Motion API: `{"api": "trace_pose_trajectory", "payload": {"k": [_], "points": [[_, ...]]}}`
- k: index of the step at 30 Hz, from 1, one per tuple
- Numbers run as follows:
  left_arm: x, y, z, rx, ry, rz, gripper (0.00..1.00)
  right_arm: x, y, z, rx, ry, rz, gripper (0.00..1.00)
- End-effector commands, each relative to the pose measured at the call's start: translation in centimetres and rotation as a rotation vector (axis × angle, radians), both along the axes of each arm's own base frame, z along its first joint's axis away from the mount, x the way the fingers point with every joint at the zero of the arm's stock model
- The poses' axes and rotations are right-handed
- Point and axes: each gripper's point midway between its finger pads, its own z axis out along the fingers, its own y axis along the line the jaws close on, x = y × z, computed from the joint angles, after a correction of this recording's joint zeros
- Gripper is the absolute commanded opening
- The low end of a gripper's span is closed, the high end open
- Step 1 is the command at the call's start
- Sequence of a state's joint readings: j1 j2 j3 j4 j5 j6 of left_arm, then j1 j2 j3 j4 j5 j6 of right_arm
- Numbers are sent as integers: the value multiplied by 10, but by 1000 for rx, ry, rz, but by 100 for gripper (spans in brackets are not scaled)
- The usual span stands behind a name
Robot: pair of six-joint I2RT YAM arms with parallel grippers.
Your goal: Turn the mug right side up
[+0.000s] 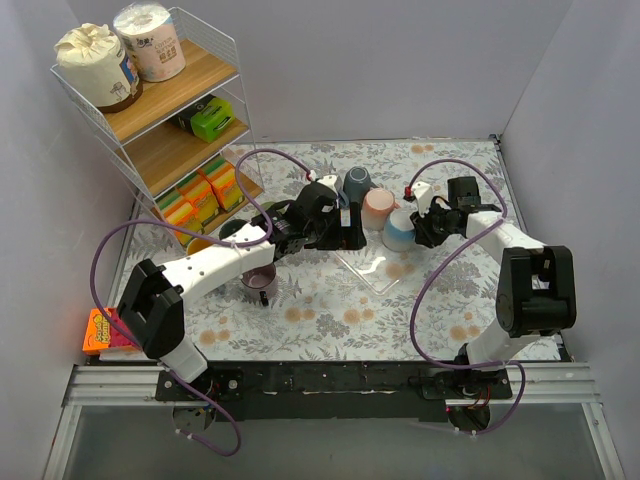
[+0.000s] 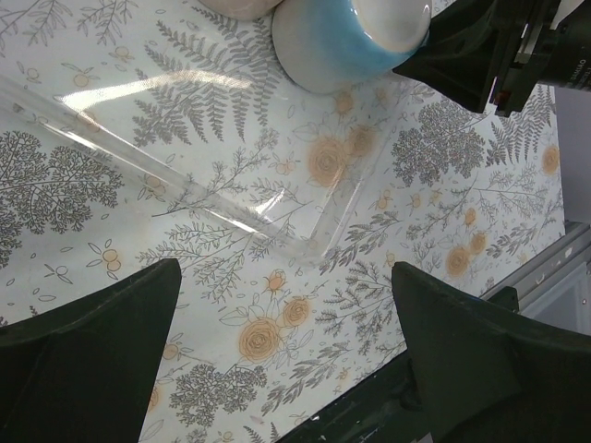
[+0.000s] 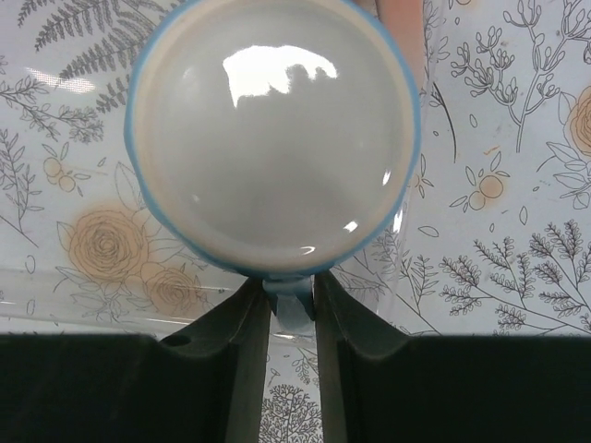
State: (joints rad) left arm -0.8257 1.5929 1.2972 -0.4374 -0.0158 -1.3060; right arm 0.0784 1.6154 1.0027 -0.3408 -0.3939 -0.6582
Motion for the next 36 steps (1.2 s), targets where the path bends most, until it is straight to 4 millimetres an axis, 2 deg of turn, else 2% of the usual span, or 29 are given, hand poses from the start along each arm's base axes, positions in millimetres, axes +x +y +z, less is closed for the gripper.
{"api": "trace_pose_trajectory", "payload": {"k": [1, 4, 7, 11, 15, 18, 21, 22, 24, 25, 26, 27, 28, 29, 30, 31, 33, 36], "points": [[-1, 5, 19, -36, -33, 2, 98, 2, 0, 12, -7, -45, -6, 1], [-2, 6, 18, -38, -31, 4, 98, -1, -2, 21, -13, -46, -20, 1], [-3, 8, 19, -42, -34, 10, 98, -5, 1, 40, 14, -54, -31, 1], [-2, 10, 23, -50, -43, 25, 98, -11, 11, 75, 92, -81, -50, 1], [-3, 12, 27, -71, -53, 36, 98, -7, 22, 113, 193, -104, -120, 1], [-4, 12, 31, -85, -56, 45, 98, -9, 32, 130, 293, -76, -188, 1], [-6, 13, 36, -107, -52, 48, 98, -22, 50, 137, 437, 41, -231, 1], [-8, 13, 37, -115, -51, 47, 98, -32, 60, 139, 514, 108, -246, 1], [-10, 12, 43, -141, -52, 43, 98, -34, 68, 147, 600, 115, -264, 1], [-12, 11, 45, -156, -47, 41, 98, -45, 73, 149, 663, 157, -298, 1], [-14, 13, 43, -158, -44, 44, 98, -40, 75, 161, 713, 100, -296, 1], [-15, 14, 48, -173, -53, 46, 98, -43, 79, 169, 760, 87, -291, 1], [-23, 9, 52, -204, -35, 8, 98, -44, 81, 189, 845, 62, -318, 1], [-26, 9, 48, -209, -26, -1, 98, -47, 82, 187, 878, 76, -341, 1], [-28, 6, 54, -239, -37, -14, 98, -50, 83, 190, 911, 87, -356, 1], [-33, 5, 60, -273, -37, -32, 98, -52, 87, 207, 981, 80, -364, 1], [-37, 2, 63, -314, -52, -59, 98, -58, 90, 209, 1035, 103, -379, 1], [-43, -2, 72, -379, -75, -96, 98, -64, 95, 234, 1123, 103, -377, 1]]}}
